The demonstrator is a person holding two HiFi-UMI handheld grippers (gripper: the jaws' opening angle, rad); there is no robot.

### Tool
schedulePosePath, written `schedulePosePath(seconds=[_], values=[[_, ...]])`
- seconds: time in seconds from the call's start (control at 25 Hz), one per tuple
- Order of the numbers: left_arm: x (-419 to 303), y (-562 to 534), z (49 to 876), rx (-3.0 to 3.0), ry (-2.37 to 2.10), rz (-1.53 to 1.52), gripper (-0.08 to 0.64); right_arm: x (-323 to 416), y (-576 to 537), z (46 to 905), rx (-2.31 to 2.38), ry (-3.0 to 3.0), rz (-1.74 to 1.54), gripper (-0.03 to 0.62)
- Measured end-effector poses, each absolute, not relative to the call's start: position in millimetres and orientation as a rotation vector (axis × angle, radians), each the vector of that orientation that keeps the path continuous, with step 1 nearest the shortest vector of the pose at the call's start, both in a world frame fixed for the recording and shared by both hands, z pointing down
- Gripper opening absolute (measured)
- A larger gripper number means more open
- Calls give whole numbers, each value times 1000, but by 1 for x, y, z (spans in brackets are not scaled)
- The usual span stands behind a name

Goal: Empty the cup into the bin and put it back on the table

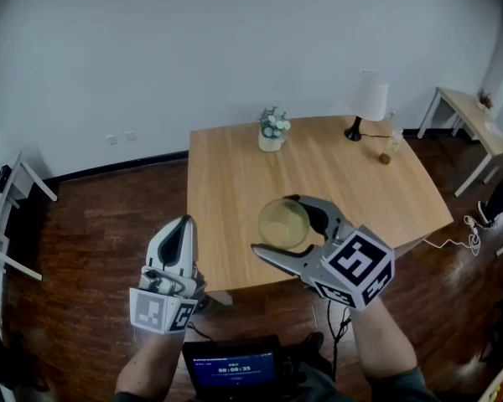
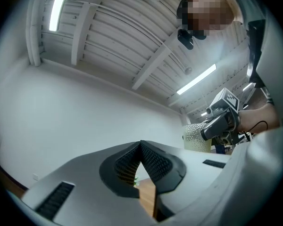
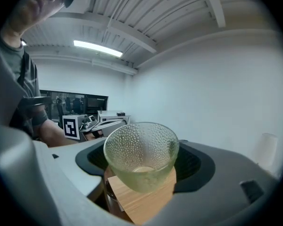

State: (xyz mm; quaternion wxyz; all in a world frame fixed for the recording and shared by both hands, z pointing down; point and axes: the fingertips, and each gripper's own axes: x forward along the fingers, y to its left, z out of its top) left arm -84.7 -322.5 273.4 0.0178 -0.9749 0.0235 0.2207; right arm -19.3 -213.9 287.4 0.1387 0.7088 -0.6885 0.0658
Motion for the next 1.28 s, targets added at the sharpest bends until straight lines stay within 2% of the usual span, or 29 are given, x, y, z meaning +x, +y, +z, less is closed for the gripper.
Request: schedulePosePath(seconds=[0.8,1.28], values=[[68,-144,274,-3047,-81,646,-3,121,-15,289,2194,-1903,185,399],[124,-51,267,-3020,-175,692,-3,173,90,292,2267,-1805,167,399]])
